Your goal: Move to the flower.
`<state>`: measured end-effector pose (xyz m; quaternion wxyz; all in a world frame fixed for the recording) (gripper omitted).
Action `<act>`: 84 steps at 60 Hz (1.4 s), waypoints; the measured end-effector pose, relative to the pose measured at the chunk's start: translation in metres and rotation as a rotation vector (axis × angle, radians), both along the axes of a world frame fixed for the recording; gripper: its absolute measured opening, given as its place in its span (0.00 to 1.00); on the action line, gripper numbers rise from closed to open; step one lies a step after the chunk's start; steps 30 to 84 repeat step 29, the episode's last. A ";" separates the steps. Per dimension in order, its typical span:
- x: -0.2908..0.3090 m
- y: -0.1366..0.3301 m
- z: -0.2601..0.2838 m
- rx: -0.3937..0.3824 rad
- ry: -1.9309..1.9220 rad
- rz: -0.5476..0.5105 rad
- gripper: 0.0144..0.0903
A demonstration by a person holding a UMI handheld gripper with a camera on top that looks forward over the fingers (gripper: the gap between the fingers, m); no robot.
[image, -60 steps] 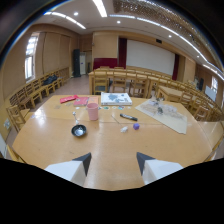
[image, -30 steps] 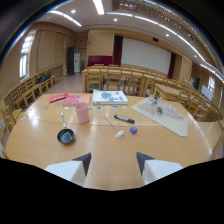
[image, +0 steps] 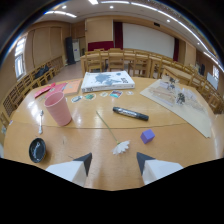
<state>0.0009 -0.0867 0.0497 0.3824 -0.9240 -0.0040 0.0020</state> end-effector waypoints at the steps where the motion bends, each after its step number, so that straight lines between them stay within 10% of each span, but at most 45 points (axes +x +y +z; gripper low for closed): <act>1: 0.000 0.004 -0.004 -0.004 0.002 0.000 0.92; 84: 0.005 0.025 -0.013 -0.024 -0.014 0.004 0.92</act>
